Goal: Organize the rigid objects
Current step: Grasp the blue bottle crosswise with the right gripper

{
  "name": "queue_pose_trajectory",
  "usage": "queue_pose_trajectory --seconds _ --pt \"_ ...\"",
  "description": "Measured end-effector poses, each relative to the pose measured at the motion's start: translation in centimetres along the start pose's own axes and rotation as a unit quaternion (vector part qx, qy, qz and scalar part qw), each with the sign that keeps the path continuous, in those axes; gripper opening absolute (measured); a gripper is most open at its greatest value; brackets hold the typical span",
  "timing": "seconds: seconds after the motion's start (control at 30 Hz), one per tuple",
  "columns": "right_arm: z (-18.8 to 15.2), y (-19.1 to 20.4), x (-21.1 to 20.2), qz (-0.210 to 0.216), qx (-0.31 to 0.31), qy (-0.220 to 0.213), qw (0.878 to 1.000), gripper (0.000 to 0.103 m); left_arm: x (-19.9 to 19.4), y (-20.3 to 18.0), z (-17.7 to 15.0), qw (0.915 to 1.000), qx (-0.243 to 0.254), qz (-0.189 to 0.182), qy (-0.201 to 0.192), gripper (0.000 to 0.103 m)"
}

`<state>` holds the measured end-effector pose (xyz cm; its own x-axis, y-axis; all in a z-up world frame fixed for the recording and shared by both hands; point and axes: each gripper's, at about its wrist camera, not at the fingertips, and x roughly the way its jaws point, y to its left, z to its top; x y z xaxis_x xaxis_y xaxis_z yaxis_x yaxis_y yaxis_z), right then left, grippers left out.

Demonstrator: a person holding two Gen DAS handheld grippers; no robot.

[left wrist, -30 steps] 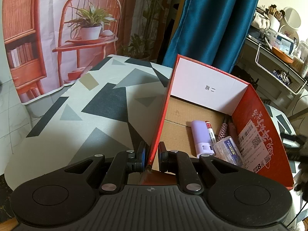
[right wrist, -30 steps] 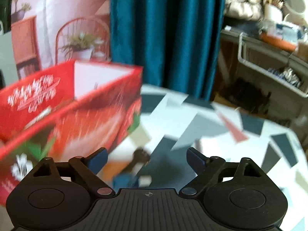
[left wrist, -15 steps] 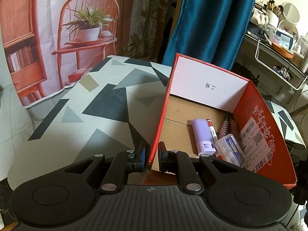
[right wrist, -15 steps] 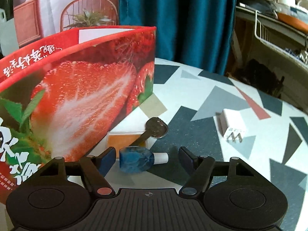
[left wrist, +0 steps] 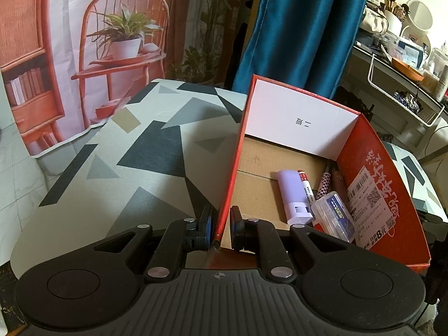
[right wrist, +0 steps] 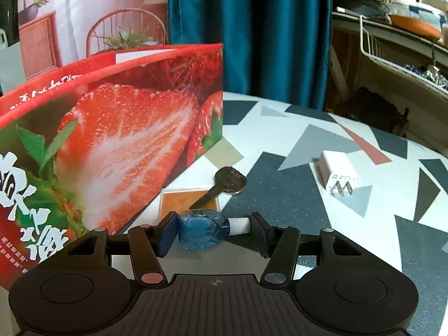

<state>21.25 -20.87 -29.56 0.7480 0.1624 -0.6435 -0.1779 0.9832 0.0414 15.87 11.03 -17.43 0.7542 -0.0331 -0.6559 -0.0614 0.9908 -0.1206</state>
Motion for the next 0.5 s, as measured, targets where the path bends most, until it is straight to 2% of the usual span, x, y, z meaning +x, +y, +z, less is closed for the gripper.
queue_pose_trajectory --seconds 0.5 --pt "-0.02 0.05 0.08 0.001 -0.005 -0.001 1.0 0.052 -0.12 -0.28 -0.11 1.0 0.001 0.009 -0.004 0.013"
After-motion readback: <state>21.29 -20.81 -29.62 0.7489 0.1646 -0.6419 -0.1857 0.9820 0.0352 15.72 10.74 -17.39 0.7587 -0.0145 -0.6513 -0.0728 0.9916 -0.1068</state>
